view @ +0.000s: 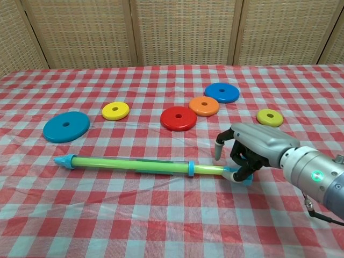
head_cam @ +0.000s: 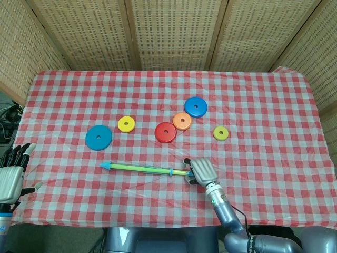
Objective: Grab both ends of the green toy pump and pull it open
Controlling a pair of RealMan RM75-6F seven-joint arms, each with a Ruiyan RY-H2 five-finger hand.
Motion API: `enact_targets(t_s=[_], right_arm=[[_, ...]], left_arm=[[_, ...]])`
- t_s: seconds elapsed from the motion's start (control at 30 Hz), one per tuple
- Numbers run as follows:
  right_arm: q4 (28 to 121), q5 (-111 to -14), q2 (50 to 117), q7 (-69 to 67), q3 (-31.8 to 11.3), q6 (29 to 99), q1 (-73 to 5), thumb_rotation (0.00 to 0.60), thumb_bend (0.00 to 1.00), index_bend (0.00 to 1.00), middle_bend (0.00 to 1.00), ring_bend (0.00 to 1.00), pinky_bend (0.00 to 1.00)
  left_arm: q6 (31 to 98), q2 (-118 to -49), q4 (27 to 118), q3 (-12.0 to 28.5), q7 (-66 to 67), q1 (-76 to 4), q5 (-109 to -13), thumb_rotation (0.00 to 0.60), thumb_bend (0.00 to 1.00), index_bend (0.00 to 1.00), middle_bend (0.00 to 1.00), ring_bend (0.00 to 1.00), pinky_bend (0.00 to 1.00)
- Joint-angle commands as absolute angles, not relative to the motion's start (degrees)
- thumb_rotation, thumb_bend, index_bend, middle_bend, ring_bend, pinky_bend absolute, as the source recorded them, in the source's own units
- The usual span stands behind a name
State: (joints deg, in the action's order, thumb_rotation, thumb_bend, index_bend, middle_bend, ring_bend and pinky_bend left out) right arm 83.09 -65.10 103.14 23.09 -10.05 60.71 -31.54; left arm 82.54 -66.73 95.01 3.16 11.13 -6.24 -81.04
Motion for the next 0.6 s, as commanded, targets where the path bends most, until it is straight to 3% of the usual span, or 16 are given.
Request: enact_targets(t_s=[0.03,0.6], right_arm=[[82.8,-64.2,103.2,23.6,-9.9,60.6,-31.5,0.6,0.5,0.48,0.97,0.94,0.72],[82.7,-59.6,102.6,26.7,-9.8,60.9,-31.4,0.6,0.52,0.55,0.98,0.95,0.72]], left_arm=[[82.6,-66.7,95.0,3.2,11.1,-6.2,-81.1,0.6,0.05,0.0,0.0,0.0,0.0],[82.8,-66.5,95.3,3.0,10.9,-6.2,-81.3,0.6,0.05,0.0,0.0,0.0,0.0]])
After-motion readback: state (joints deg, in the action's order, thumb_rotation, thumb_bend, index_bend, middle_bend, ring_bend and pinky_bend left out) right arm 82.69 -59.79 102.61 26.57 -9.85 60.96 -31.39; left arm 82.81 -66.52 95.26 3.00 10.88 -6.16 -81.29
